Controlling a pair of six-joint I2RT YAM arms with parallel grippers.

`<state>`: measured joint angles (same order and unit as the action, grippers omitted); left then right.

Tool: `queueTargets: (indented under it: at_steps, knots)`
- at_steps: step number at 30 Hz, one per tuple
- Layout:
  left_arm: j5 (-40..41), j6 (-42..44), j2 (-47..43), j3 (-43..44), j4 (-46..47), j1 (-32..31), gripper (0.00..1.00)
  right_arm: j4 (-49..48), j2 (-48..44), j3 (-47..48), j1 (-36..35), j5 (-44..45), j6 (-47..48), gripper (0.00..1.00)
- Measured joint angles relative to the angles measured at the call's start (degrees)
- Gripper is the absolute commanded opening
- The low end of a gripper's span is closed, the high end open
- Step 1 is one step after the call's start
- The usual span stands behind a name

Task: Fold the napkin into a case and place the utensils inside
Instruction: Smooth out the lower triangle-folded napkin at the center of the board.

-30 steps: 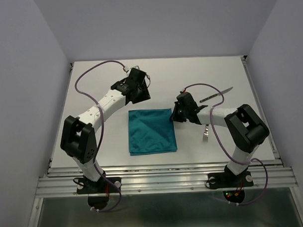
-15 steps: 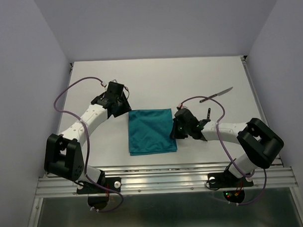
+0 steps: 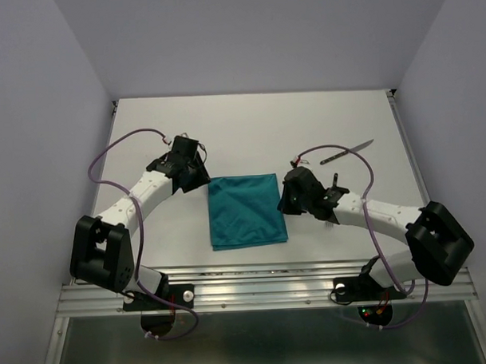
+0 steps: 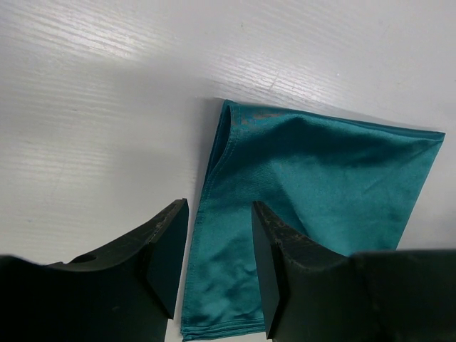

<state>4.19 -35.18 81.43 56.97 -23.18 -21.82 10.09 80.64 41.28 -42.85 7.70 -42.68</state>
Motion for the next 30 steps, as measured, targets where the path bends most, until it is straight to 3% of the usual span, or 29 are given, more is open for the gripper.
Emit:
queueTargets:
  at_steps: [3,5,7,17,23,30]
  knots:
    - [-0.3,0.0,-0.1,0.0,0.2,0.5,0.52,1.7,-2.0,3.1,-0.9,1.6,1.0,0.15]
    - [-0.4,0.0,-0.2,0.0,0.2,1.0,0.52,2.6,-2.2,5.6,-2.5,3.4,1.6,0.25]
    - [-0.6,0.1,-0.5,-0.1,0.2,1.9,0.52,4.3,-1.0,9.1,-5.2,5.6,2.5,0.28]
    - [-1.2,1.7,-4.2,-0.3,-1.2,10.7,0.52,8.4,17.2,27.2,-16.7,11.3,6.9,0.28]
    - [-2.2,2.8,-5.5,-1.2,-1.5,11.8,0.52,9.2,21.5,26.7,-21.7,10.4,6.3,0.29]
    - [-3.5,3.7,-5.4,-2.2,-1.5,12.0,0.51,8.0,18.6,17.0,-22.4,11.2,1.4,0.31]
